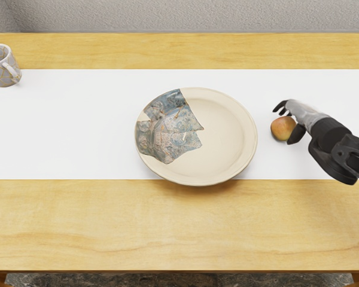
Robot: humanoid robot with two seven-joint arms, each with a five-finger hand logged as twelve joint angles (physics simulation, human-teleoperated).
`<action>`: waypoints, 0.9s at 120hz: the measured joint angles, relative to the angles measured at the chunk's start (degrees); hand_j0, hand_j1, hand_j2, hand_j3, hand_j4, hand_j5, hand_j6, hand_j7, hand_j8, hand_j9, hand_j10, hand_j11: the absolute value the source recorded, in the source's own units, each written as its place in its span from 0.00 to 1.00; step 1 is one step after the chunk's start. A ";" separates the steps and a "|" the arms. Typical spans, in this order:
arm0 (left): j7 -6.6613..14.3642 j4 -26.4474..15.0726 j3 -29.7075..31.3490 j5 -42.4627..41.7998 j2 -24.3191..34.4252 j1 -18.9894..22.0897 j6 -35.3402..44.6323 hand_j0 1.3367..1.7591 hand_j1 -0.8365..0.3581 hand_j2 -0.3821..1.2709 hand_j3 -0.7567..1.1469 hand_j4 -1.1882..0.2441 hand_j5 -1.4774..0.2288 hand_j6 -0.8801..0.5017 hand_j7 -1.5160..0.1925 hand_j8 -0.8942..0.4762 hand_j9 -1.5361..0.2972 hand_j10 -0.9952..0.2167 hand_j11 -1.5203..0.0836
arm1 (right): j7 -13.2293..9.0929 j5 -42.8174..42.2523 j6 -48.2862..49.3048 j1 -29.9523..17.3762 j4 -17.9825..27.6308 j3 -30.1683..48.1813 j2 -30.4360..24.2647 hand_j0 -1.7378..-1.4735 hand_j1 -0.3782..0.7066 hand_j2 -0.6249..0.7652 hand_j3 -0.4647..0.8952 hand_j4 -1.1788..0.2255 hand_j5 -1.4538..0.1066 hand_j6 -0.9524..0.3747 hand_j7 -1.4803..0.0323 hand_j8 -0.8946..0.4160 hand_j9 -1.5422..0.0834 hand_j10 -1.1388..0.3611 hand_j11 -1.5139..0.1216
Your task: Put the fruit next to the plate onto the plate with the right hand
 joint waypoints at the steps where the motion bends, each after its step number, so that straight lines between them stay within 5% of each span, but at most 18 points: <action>1: 0.00 0.00 0.00 0.00 0.00 0.00 0.00 0.76 0.76 0.26 0.40 0.67 0.69 0.47 0.71 0.48 0.67 0.63 0.76 | 0.00 0.00 0.01 -0.01 -0.04 -0.01 0.03 0.30 0.41 0.38 0.34 0.58 0.63 0.44 0.67 0.41 0.66 0.52 0.64; 39: 0.00 0.00 0.00 0.00 0.00 0.00 0.00 0.76 0.76 0.26 0.40 0.67 0.69 0.47 0.71 0.48 0.67 0.63 0.76 | 0.04 4.48 3.12 0.76 2.11 0.30 -1.82 0.31 0.51 0.45 0.34 0.47 0.49 0.42 0.52 0.38 0.52 0.41 0.50; 108: 0.00 0.00 0.00 0.00 0.00 0.00 0.01 0.76 0.76 0.26 0.40 0.67 0.69 0.47 0.71 0.48 0.67 0.63 0.76 | 1.63 17.35 5.26 5.48 13.74 2.94 -10.50 0.32 0.49 0.46 0.34 0.48 0.40 0.43 0.45 0.40 0.43 0.37 0.41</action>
